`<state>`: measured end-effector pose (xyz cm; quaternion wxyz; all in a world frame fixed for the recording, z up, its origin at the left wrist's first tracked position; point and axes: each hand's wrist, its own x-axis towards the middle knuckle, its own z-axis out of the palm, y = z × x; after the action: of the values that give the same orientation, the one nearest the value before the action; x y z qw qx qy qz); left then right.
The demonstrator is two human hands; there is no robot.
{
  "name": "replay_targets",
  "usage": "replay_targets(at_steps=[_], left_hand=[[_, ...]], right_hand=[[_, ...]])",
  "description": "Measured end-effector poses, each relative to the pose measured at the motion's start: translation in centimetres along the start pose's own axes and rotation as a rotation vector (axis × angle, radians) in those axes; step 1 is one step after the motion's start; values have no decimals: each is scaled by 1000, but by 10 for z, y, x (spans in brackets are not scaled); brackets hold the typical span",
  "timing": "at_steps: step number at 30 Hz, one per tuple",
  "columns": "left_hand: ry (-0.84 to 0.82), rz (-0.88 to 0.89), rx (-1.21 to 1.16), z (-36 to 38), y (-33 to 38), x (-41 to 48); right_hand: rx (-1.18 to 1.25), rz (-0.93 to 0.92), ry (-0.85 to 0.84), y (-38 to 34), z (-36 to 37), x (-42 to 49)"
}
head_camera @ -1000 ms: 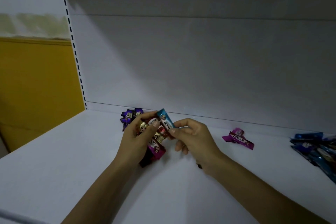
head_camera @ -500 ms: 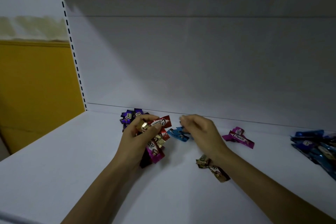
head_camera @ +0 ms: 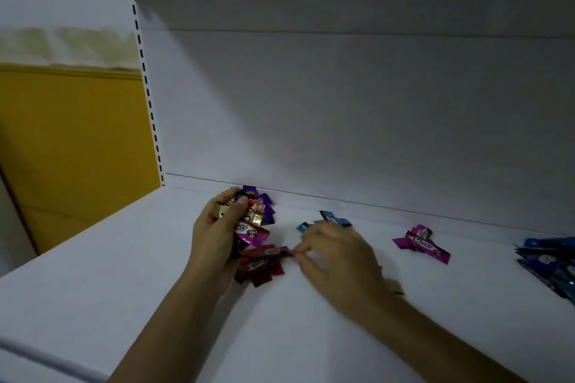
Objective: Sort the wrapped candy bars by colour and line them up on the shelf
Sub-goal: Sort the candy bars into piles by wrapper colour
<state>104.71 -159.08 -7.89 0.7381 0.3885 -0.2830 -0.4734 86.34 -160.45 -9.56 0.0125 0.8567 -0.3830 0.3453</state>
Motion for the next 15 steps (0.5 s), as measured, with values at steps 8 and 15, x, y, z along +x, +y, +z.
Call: replay_targets(at_steps=[8,15], left_hand=[[-74,128,179,8,-6,-6],[-158,206,268,12,-11,-11]], right_hand=[[421,51,-278,-18,9,-4],[987,485,-133,-28,-5,10]])
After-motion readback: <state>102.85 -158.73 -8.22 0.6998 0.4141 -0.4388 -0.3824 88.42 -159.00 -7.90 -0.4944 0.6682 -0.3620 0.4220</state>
